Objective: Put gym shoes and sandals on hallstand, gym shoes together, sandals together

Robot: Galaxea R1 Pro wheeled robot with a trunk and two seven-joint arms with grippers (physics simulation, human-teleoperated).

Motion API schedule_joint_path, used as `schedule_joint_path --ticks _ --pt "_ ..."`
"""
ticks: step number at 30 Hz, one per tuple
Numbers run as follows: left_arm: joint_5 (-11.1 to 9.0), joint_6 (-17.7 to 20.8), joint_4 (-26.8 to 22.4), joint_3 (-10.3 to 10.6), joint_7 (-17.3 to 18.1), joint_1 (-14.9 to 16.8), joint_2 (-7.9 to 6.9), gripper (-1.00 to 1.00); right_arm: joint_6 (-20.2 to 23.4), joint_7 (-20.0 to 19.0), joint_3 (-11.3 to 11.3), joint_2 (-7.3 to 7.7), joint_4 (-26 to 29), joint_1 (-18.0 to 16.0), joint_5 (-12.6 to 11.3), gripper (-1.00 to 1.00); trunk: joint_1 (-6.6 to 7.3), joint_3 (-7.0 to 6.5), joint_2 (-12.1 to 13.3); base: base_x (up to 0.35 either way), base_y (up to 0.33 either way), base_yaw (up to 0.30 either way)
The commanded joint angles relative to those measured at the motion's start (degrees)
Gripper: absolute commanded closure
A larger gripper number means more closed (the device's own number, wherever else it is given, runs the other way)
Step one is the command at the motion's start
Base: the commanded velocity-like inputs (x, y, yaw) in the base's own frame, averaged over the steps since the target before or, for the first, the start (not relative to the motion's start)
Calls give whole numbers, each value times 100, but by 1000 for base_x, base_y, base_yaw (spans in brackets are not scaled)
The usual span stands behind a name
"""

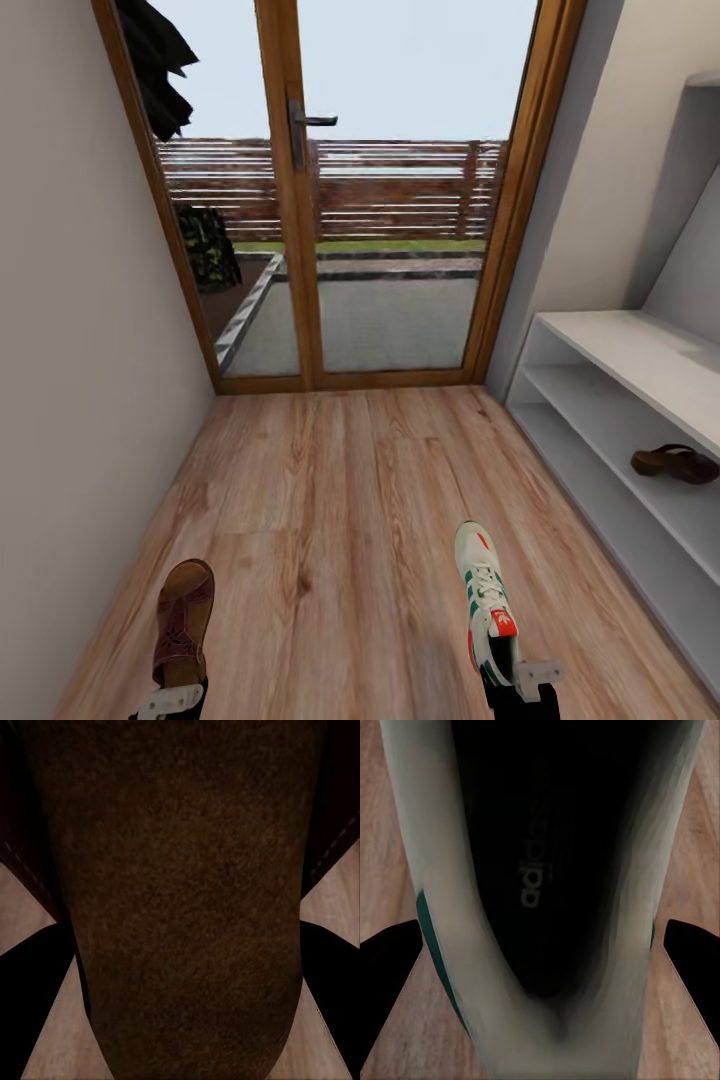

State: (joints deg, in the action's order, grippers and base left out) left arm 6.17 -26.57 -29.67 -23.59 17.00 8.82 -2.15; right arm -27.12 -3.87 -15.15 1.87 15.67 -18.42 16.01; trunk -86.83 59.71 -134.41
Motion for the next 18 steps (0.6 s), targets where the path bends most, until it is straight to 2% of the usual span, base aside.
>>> schedule_joint_path --ticks 1,6,18 --pt "54 -24 1 -49 38 6 5 100 -21 -41 -49 -2 -3 -4 25 100 -2 5 -2 337 7 0" --pt "52 -24 1 -49 45 6 5 100 -21 -42 -49 -2 -3 -5 25 100 -2 5 -2 337 2 -42" --pt "51 -33 3 -59 66 6 5 100 -21 -42 -49 -9 -3 -5 25 100 -2 5 -2 338 0 -236"
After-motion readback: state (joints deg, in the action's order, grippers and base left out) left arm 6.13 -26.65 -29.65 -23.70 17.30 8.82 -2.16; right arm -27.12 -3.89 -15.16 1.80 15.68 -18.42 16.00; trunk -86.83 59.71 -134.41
